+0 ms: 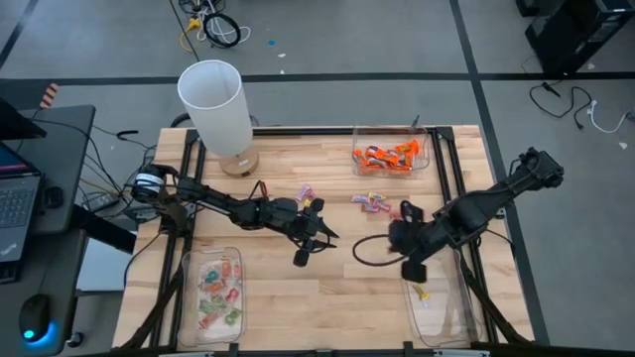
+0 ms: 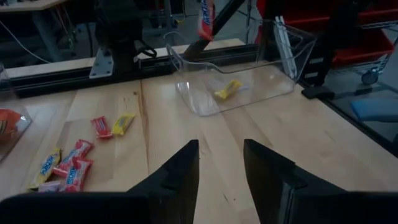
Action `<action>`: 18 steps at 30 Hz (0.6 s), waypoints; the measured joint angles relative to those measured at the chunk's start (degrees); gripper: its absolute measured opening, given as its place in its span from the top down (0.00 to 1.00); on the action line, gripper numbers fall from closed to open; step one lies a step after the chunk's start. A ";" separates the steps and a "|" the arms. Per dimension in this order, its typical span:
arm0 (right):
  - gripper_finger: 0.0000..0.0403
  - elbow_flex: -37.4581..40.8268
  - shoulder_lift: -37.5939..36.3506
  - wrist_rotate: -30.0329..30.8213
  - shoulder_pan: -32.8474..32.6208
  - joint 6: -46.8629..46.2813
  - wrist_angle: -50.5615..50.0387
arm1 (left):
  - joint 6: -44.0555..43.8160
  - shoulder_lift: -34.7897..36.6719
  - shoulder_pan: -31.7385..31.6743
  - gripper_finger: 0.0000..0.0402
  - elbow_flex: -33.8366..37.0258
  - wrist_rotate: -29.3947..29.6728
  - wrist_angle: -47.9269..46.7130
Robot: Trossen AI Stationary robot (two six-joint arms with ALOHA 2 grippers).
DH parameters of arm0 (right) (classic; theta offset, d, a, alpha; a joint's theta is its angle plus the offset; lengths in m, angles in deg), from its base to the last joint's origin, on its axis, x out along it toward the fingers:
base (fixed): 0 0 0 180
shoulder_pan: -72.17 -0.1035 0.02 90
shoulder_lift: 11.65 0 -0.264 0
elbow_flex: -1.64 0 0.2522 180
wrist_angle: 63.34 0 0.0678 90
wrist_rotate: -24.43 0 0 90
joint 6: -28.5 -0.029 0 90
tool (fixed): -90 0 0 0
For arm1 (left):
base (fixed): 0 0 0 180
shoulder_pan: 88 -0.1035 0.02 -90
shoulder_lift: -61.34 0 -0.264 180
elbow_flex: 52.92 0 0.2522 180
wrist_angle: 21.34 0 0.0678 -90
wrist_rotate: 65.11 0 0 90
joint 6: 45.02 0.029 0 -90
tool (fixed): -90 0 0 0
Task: Sort candy
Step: Put the red candy into the bottom right transparent bin
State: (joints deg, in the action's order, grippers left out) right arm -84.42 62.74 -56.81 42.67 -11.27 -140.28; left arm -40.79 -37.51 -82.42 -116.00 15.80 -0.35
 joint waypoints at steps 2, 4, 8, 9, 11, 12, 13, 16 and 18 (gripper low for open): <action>1.00 0.00 -0.40 -3.23 -1.35 -7.73 -4.62 | 0.00 0.00 0.00 0.68 0.00 0.02 -0.02; 1.00 0.00 -0.41 -6.43 -2.98 -15.24 -9.81 | 0.00 0.00 0.00 0.68 0.00 0.17 -0.01; 1.00 0.00 -0.41 -10.83 -7.33 -26.69 -17.84 | 0.00 0.00 0.00 0.68 0.00 0.17 0.01; 1.00 0.00 -0.41 -10.99 -8.56 -28.22 -19.36 | 0.00 0.00 0.00 0.68 0.00 0.16 0.01; 1.00 0.00 -0.40 -10.19 -11.08 -30.17 -22.10 | 0.00 0.00 0.00 0.68 0.00 0.17 0.00; 1.00 0.02 -0.40 -9.78 -12.17 -30.97 -22.51 | 0.00 0.00 0.00 0.68 0.00 0.16 0.01; 1.00 0.02 -0.41 -9.33 -13.17 -31.79 -22.30 | 0.00 0.00 0.00 0.68 0.00 0.15 0.01; 1.00 0.02 -0.36 -7.38 -16.00 -34.49 -22.23 | 0.12 0.00 0.00 0.68 0.00 0.15 0.01; 1.00 0.02 -0.36 -5.86 -17.72 -36.40 -22.17 | 0.42 0.00 0.00 0.68 0.00 0.39 0.01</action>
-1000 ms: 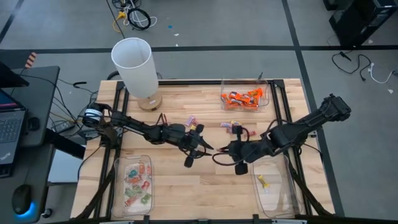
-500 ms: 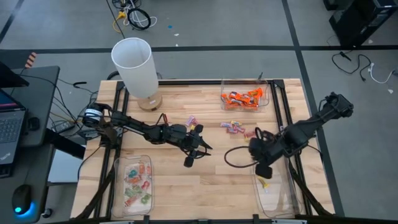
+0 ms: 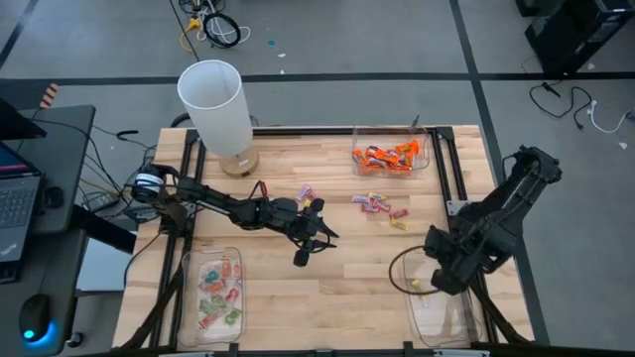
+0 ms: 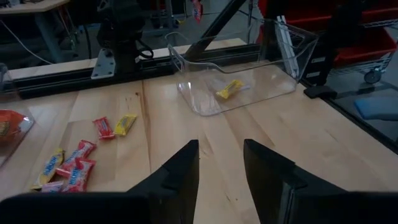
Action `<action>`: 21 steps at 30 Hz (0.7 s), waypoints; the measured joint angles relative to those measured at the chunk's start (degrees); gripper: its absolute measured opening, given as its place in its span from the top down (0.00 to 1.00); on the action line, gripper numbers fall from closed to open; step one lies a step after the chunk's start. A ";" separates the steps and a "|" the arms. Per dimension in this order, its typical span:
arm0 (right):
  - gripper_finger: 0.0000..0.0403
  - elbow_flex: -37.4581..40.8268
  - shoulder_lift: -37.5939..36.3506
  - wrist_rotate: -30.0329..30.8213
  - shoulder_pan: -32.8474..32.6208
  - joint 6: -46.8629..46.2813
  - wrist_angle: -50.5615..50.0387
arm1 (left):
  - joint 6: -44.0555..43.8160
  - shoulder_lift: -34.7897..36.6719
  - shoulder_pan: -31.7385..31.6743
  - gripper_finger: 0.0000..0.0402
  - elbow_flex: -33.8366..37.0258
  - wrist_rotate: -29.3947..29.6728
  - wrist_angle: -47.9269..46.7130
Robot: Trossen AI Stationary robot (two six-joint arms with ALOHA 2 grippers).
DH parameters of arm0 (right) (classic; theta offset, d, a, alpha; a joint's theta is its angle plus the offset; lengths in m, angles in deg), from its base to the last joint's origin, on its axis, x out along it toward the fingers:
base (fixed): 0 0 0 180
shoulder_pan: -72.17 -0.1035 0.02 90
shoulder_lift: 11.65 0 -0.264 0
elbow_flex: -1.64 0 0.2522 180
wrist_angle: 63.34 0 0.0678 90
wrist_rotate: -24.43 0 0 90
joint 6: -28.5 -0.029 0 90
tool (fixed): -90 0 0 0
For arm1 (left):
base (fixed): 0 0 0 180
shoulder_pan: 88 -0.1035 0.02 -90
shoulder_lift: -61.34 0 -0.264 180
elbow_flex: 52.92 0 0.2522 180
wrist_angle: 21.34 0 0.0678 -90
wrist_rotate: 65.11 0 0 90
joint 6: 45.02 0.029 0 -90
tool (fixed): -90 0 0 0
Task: Sort candy
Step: Put the red candy into the bottom right transparent bin
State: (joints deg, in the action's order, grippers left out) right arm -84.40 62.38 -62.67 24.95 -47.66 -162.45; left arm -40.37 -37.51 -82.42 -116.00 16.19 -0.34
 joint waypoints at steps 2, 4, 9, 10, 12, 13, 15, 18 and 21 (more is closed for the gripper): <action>1.00 0.00 0.02 1.44 -1.84 -2.09 -0.01 | 0.16 0.00 0.00 0.68 0.00 0.76 0.00; 1.00 0.00 0.02 2.16 -3.57 -4.09 -0.16 | 0.08 0.00 0.00 0.68 0.00 1.66 0.00; 1.00 0.03 0.02 5.20 -7.02 -8.30 -0.59 | -0.16 0.00 0.00 0.68 -0.02 2.08 0.00; 1.00 0.04 0.02 5.60 -7.53 -8.75 -0.79 | -0.16 0.00 0.00 0.68 -0.02 2.12 0.00; 1.00 0.11 0.02 6.66 -8.38 -9.21 -0.84 | -0.16 0.00 0.00 0.68 -0.02 2.19 0.02; 1.00 0.36 0.02 6.96 -8.67 -9.22 -0.75 | -0.16 0.00 0.00 0.68 -0.02 2.19 0.02; 1.00 1.54 0.02 6.98 -9.21 -9.22 -0.43 | -0.18 0.00 0.00 0.68 -0.02 2.19 0.02; 1.00 4.67 0.02 6.93 -9.77 -8.99 2.17 | -0.18 0.00 0.00 0.68 -0.02 2.21 0.02; 1.00 7.95 -0.03 6.91 -9.83 -7.77 6.76 | -0.18 0.00 0.00 0.68 -0.02 2.21 0.04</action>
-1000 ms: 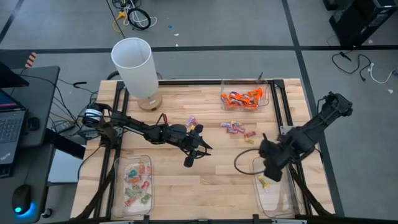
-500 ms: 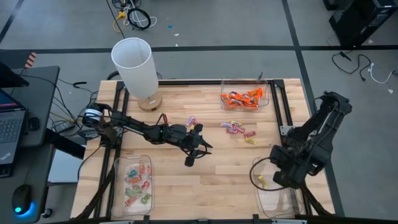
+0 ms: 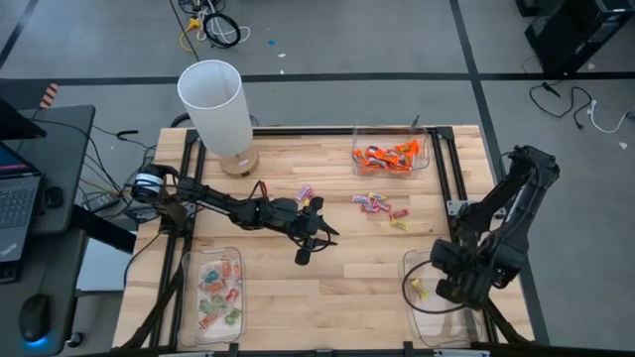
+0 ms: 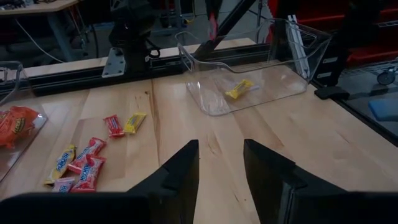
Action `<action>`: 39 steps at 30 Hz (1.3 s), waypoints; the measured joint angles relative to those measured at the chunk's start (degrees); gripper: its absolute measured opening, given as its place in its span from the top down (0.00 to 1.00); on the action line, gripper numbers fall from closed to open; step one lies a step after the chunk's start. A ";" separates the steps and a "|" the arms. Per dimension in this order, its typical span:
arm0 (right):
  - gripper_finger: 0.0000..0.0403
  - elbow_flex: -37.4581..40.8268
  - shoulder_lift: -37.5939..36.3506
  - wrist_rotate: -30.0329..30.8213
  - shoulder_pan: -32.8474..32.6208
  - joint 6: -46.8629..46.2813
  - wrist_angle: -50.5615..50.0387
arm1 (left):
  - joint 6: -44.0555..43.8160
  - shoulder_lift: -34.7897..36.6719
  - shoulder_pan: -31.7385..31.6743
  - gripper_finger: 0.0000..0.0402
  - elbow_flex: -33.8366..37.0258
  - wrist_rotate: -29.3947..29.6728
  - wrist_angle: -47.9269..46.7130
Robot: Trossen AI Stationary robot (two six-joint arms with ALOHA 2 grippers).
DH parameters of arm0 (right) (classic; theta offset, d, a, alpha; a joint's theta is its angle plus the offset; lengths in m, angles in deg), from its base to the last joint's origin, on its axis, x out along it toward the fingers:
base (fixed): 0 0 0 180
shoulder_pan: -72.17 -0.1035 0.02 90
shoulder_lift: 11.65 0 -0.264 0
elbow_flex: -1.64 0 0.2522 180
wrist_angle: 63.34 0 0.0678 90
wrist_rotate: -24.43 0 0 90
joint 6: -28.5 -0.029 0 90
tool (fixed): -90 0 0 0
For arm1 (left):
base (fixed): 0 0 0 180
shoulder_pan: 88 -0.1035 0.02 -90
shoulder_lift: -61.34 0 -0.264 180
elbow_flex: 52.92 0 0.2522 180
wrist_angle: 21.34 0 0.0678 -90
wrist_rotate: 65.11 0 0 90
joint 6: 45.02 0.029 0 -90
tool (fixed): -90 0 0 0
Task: Sort candy
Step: Put the red candy into the bottom right transparent bin, then put the yellow candy into the bottom right transparent bin
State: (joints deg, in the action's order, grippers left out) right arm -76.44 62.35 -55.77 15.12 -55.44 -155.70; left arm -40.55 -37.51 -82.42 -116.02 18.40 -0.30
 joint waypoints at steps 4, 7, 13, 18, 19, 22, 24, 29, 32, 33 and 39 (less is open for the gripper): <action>1.00 3.68 -0.11 -0.04 0.02 1.00 4.74 | 0.00 0.00 -0.01 0.68 -0.02 0.00 0.02; 1.00 6.85 -0.12 -0.28 0.02 2.03 8.63 | -0.02 0.00 0.00 0.68 -0.04 0.00 0.04; 1.00 13.60 -0.13 -0.44 0.02 2.53 18.84 | -0.04 0.00 0.00 0.68 -0.04 0.00 0.02; 0.98 17.66 -0.13 -0.46 0.18 1.14 23.95 | -0.18 0.00 0.00 0.68 -0.04 0.00 0.02; 0.97 18.00 -0.13 -0.48 0.24 0.49 23.81 | -0.20 0.00 0.00 0.68 -0.04 0.00 0.00; 0.92 18.39 -0.13 -0.53 0.28 -0.71 23.81 | -0.22 0.00 0.00 0.68 -0.04 0.00 0.00; 0.88 18.39 -0.13 -0.82 0.28 -1.37 23.74 | -0.22 0.00 0.00 0.68 -0.04 0.02 0.00; 0.81 18.18 -0.13 -1.86 0.28 -1.31 23.43 | -0.83 0.00 0.00 0.68 -0.04 1.68 -0.16; 0.79 16.19 -0.13 -1.97 0.42 -1.19 22.04 | -4.20 0.00 0.00 0.68 -0.04 7.48 -2.00; 0.79 15.10 -0.13 -1.99 0.47 -1.16 21.06 | -5.07 0.00 0.00 0.68 -0.04 9.87 -3.10; 0.81 5.28 -0.13 3.00 0.61 0.44 13.35 | -10.83 0.00 -1.13 0.68 -0.04 19.98 -9.80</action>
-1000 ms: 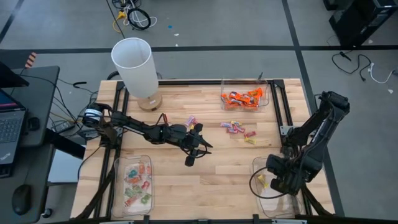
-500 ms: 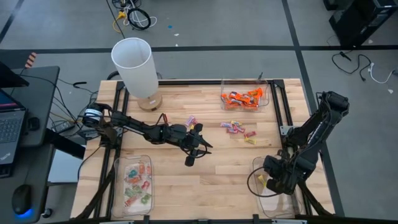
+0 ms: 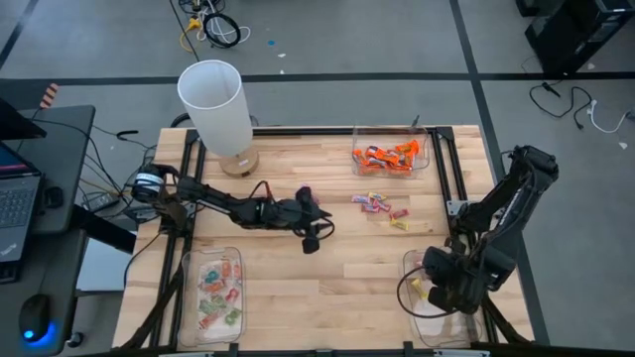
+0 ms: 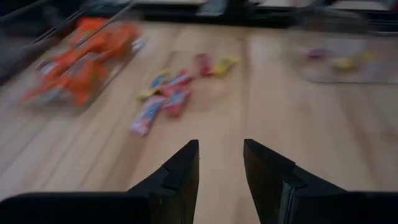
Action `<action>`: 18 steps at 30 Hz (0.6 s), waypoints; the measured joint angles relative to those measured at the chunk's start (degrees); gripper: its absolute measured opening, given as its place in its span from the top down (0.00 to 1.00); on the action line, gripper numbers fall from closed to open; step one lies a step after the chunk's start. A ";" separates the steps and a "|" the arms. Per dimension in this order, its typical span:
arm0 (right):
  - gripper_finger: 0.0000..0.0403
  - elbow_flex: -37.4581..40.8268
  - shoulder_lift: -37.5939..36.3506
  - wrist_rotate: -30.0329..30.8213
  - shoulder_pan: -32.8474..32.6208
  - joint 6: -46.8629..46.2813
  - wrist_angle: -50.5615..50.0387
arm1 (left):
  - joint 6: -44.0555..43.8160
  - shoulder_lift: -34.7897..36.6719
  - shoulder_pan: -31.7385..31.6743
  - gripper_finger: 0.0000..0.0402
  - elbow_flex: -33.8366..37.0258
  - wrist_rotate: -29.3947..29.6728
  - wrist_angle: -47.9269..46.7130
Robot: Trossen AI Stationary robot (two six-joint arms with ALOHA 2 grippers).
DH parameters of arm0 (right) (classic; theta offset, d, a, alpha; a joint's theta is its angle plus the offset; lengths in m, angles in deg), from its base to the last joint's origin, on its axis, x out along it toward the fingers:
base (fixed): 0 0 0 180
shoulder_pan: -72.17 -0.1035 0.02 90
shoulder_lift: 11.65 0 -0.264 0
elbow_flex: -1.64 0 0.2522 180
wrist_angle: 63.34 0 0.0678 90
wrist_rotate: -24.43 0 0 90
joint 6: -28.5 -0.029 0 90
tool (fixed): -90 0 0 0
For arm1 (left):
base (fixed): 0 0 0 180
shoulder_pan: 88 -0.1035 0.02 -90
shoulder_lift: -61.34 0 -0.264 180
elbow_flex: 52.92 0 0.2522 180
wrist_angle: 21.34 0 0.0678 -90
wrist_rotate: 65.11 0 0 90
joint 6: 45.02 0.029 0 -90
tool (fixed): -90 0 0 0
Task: Sort candy
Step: Put the yellow candy into the bottom right transparent bin
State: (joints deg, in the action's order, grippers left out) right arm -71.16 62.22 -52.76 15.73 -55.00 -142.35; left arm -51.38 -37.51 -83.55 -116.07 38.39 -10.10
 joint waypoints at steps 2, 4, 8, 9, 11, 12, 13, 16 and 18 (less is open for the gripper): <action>0.82 -4.02 0.00 3.94 0.00 1.08 -3.26 | -2.80 0.00 -1.14 0.68 0.00 1.03 -1.42; 0.82 -7.75 -0.02 8.73 0.00 2.50 -6.11 | -4.52 0.00 -2.39 0.68 -0.02 1.07 -3.91; 0.82 -14.26 -0.04 16.55 0.76 7.40 -9.03 | -5.84 0.00 -4.81 0.68 -0.02 1.06 -13.39; 0.82 -15.40 -0.04 17.85 1.09 9.01 -9.03 | -5.37 0.00 -5.45 0.68 -0.02 1.05 -15.85; 0.82 -17.10 -0.04 19.57 1.99 12.34 -8.97 | -0.13 0.00 -6.58 0.68 -0.02 1.72 -19.29; 0.82 -17.69 -0.04 20.06 2.53 13.74 -8.89 | 2.96 0.00 -6.84 0.68 -0.02 2.53 -20.41; 0.82 -18.05 -0.04 20.25 3.13 14.95 -8.84 | 5.71 0.00 -6.93 0.68 -0.02 3.41 -21.18; 0.82 -18.13 -0.04 20.23 4.63 17.37 -8.89 | 12.03 0.00 -6.97 0.68 -0.02 3.87 -21.24; 0.82 -18.13 -0.04 20.24 5.23 18.21 -8.90 | 16.01 0.00 -7.18 0.68 -0.02 3.07 -21.36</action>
State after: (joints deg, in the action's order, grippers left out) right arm -89.29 62.18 -32.52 20.95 -36.79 -151.25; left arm -35.37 -37.51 -90.73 -116.09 41.45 -31.46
